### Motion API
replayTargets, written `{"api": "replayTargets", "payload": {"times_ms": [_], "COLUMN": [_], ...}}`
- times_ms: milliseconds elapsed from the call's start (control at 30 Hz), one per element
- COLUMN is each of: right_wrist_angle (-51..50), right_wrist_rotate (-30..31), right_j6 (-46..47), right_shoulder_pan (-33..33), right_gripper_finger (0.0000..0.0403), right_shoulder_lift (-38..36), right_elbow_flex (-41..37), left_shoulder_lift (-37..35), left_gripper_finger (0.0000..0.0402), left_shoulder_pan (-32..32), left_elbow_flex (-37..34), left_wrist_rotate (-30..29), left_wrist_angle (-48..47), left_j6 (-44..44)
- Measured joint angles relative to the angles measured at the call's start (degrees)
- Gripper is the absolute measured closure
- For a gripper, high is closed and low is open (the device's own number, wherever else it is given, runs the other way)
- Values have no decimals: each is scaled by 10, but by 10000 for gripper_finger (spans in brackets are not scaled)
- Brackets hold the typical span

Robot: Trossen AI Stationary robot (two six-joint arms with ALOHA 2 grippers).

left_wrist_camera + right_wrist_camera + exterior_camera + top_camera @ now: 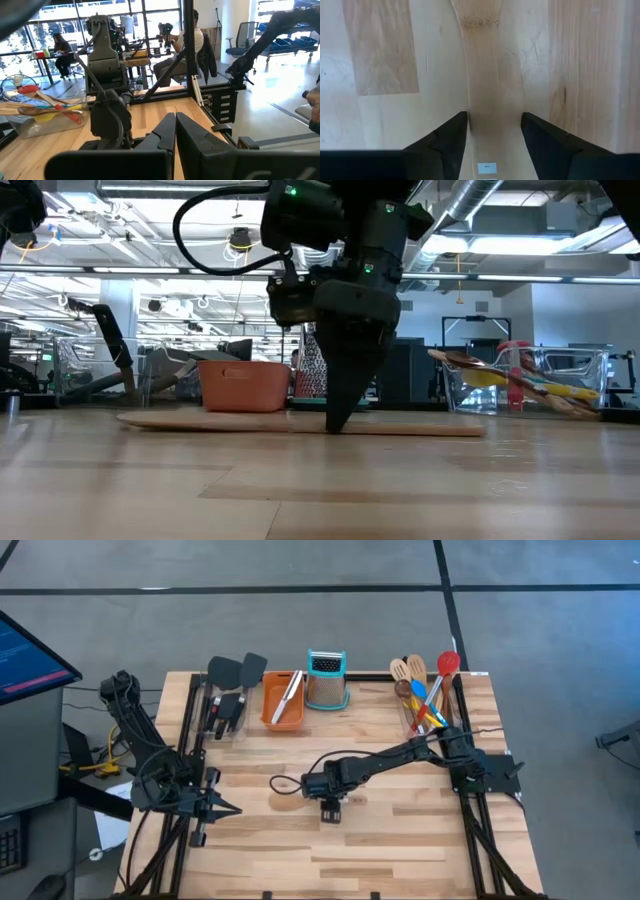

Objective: Pick & Place Kitchen Items
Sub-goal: Put the brown wooden spoon into the right transparent bin

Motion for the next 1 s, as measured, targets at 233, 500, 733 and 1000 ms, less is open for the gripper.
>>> {"api": "replayTargets", "payload": {"times_ms": [233, 500, 733, 1000], "right_wrist_angle": [2, 0, -1, -1], "right_wrist_rotate": [-1, 2, 4, 3], "right_j6": [-4, -4, -6, -5], "right_shoulder_pan": [-2, -3, -3, -3], "right_gripper_finger": [241, 268, 335, 335], "right_shoulder_lift": [-9, -6, -6, -6], "right_elbow_flex": [-2, -2, -2, -2], "left_shoulder_lift": [0, 0, 0, 0], "left_gripper_finger": [400, 400, 400, 400], "left_shoulder_pan": [0, 0, 0, 0], "left_elbow_flex": [0, 0, 0, 0], "left_wrist_rotate": [0, 0, 0, 0], "left_wrist_angle": [0, 0, 0, 0], "left_j6": [0, 0, 0, 0]}}
